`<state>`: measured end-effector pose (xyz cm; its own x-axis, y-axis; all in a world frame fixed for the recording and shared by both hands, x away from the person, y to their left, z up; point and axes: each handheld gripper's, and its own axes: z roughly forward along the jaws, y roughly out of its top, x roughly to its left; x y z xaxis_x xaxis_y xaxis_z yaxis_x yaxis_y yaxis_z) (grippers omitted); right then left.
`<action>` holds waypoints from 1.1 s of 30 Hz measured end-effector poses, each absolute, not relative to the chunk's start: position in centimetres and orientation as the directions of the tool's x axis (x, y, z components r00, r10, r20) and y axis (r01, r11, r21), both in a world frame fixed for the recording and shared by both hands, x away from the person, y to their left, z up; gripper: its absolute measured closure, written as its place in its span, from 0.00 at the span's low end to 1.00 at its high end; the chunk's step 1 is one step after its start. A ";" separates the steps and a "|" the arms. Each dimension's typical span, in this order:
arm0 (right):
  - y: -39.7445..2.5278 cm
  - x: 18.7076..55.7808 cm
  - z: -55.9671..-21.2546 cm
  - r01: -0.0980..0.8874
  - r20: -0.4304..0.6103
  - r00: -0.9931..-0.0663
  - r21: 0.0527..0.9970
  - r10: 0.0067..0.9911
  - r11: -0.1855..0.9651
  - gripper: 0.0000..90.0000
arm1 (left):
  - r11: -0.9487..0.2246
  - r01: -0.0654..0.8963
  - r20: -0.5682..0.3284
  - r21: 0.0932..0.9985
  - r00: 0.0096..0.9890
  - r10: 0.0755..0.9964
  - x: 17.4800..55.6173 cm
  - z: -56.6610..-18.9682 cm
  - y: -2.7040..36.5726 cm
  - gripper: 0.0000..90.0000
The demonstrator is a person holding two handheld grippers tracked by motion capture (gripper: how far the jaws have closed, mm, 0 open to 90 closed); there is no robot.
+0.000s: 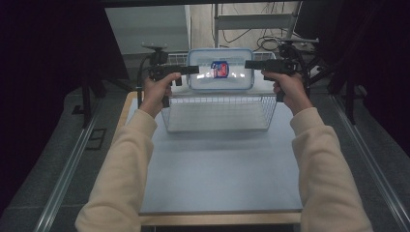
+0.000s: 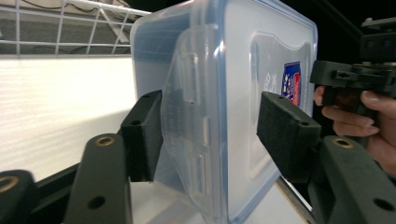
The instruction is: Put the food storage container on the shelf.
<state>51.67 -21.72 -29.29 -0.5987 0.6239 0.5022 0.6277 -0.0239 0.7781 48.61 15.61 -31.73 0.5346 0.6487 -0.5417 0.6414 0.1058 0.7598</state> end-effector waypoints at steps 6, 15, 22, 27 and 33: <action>-21.7 52.5 -29.7 0.656 0.542 -0.556 0.752 0.630 -0.068 0.56 | 0.134 0.660 -0.565 0.739 0.499 0.658 49.7 -31.9 15.1 0.40; -21.2 53.1 -30.2 0.674 0.547 -0.490 0.731 0.679 -0.102 0.57 | 0.164 0.719 -0.636 0.675 0.455 0.624 51.8 -32.8 15.1 0.33; -20.9 53.0 -30.6 0.671 0.528 -0.469 0.734 0.708 -0.104 0.56 | 0.186 0.733 -0.665 0.655 0.442 0.602 52.8 -33.8 15.1 0.25; -21.3 52.7 -30.7 0.650 0.522 -0.471 0.750 0.711 -0.120 0.53 | 0.179 0.728 -0.640 0.661 0.423 0.641 52.7 -33.4 14.6 0.16; -22.1 51.3 -30.1 0.616 0.484 -0.529 0.784 0.697 -0.078 0.47 | 0.186 0.658 -0.582 0.730 0.454 0.675 51.0 -31.9 14.9 0.14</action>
<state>51.26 -22.10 -30.09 -0.5289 0.6968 0.4845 0.6158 -0.0778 0.7840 50.95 14.87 -31.92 0.4539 0.6750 -0.5817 0.6580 0.1862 0.7296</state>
